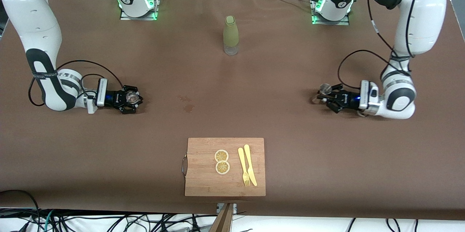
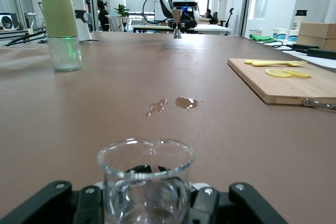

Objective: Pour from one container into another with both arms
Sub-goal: 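Lower the glass and open the right gripper while the left gripper releases the jigger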

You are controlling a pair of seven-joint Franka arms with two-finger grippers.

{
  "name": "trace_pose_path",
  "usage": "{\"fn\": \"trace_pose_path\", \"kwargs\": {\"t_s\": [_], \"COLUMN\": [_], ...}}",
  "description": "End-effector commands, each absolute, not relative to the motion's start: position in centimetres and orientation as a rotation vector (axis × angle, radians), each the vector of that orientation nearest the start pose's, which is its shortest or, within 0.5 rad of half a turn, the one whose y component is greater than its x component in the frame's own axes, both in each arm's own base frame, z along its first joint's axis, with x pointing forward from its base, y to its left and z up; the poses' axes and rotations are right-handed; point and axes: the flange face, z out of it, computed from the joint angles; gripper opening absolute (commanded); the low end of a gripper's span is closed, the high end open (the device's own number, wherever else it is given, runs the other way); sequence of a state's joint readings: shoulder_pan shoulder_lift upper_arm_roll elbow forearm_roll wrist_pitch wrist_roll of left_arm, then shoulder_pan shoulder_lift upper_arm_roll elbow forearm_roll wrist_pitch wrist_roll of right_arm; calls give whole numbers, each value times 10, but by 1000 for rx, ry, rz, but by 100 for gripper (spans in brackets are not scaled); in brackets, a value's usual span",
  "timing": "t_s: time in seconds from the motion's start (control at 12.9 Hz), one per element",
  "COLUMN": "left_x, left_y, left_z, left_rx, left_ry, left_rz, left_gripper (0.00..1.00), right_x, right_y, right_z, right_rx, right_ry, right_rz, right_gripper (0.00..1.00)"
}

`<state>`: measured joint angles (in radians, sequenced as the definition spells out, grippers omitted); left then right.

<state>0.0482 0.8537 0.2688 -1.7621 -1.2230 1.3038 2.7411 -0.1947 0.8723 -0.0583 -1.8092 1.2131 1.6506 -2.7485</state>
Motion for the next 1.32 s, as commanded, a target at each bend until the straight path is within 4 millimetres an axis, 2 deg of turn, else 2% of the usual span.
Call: {"fn": "trace_pose_path", "kwargs": {"t_s": [0.0,0.16,0.31,0.54,0.85,1.01,1.24], "left_x": [534,531,524,514,507,503,500], "left_y": [85,110,119,132,132,131,134], "left_z": [117,116,107,91,71,62,47], "left_rx": [1045,1058,1036,1021,998,997,1006], "left_ry": [-1503,-1524,-1546,-1553,-1559,-1554,-1541], "left_rz": [1081,1116,1139,1164,1175,1172,1163], "left_gripper": [0,0,0,0,0,0,0], "right_x": [566,566,566,563,556,548,538], "right_y": [-36,-36,-38,-51,-77,-99,-115], "right_z": [43,44,46,47,61,77,115], "right_rx": [-1252,-1255,-1264,-1309,-1374,-1443,-1495], "right_ry": [-1533,-1536,-1526,-1533,-1585,-1615,-1664], "right_rz": [-1153,-1153,-1149,-1140,-1105,-1073,-1005], "right_gripper": [13,17,100,100,100,100,100]}}
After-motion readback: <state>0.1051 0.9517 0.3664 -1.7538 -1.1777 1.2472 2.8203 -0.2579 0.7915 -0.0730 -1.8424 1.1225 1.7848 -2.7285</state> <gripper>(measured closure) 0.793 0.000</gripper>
